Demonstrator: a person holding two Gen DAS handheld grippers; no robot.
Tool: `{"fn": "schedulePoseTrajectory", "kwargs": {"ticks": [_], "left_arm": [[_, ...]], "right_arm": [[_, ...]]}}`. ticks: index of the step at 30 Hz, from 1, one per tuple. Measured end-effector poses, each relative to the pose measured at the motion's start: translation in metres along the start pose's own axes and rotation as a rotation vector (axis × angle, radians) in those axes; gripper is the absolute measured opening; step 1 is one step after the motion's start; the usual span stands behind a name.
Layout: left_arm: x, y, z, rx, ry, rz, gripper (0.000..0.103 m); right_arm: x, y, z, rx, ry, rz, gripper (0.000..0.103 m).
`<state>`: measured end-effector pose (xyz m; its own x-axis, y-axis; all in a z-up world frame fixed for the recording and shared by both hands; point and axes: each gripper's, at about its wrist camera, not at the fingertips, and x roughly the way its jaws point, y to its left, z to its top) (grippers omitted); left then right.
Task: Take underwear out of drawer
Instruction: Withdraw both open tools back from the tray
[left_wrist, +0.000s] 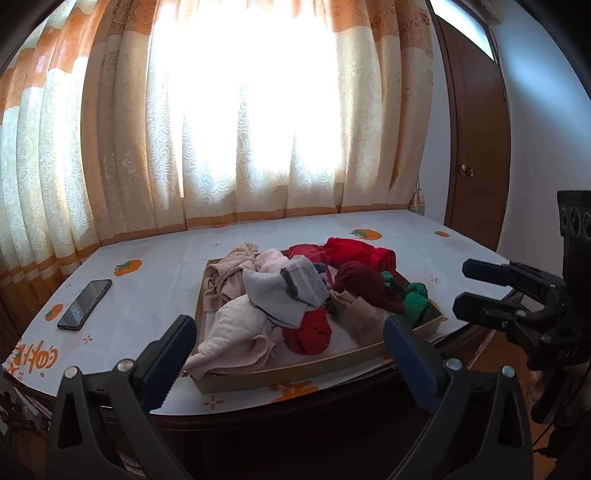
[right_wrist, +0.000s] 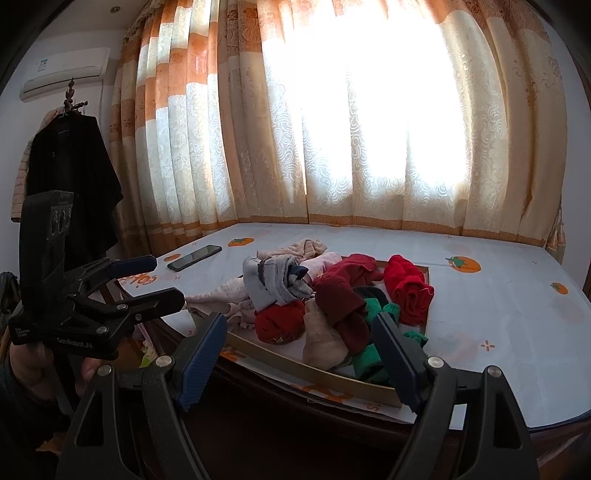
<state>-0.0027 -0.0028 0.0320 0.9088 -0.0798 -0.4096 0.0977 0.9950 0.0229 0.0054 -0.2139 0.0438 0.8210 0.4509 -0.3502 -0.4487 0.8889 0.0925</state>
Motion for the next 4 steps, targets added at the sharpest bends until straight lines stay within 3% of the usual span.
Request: {"fn": "schedulePoseTrajectory", "kwargs": {"ticks": [4], "left_arm": [[-0.0011,-0.0015,-0.0011,0.002,0.0,-0.005,0.103]], "right_arm": [[0.0013,-0.0002,-0.0013,0.002,0.004,0.001,0.082]]}}
